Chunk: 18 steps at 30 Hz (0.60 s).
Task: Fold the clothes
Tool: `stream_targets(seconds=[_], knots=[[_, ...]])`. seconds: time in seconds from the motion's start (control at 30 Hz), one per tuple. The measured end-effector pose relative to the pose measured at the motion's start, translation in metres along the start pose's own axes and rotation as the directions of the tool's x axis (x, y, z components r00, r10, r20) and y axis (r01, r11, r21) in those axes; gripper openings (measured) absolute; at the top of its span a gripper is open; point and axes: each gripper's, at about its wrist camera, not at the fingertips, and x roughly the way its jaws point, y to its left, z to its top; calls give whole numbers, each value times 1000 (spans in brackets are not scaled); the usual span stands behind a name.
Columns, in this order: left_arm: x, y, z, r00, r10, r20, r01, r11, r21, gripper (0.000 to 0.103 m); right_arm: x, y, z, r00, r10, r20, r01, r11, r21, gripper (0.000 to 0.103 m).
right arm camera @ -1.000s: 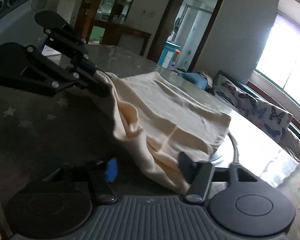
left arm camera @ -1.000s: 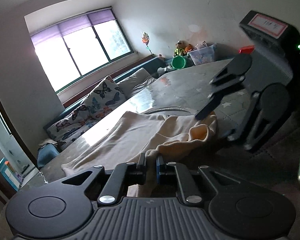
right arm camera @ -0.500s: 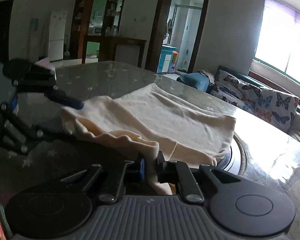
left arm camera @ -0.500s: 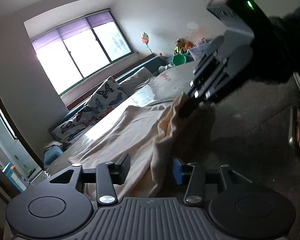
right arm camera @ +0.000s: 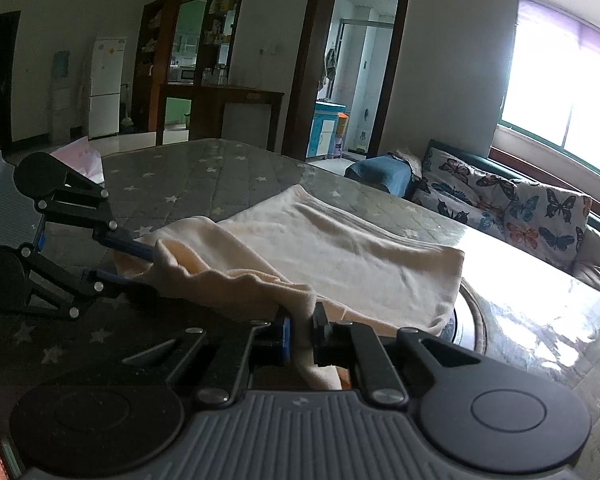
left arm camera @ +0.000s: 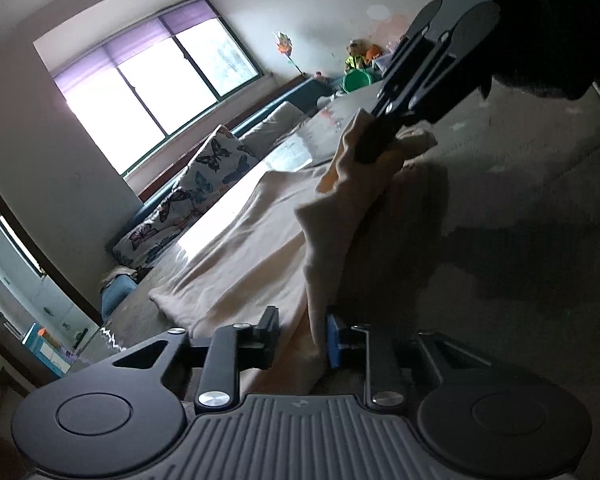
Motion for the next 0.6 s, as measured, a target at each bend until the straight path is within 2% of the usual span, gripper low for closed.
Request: stream_targets(seconds=[0.03, 0.13, 0.33, 0.6], knots=[[0, 0, -1, 1000, -1, -4, 1, 1000, 1, 18, 0, 0, 0, 1000, 0, 2, 0, 1000, 2, 8], [-2, 2, -2, 1000, 0, -5, 0, 1000, -4, 8, -2, 2, -2, 1000, -4, 14, 4, 1000, 2, 8], [-14, 7, -2, 1000, 3, 22, -2, 999, -43, 5, -17, 9, -6, 998, -13, 68, 11, 1000, 18, 7], [-42, -1, 2, 999, 5, 34, -4, 1000, -30, 5, -48, 27, -14, 996, 4, 91, -4, 1000, 0, 6]])
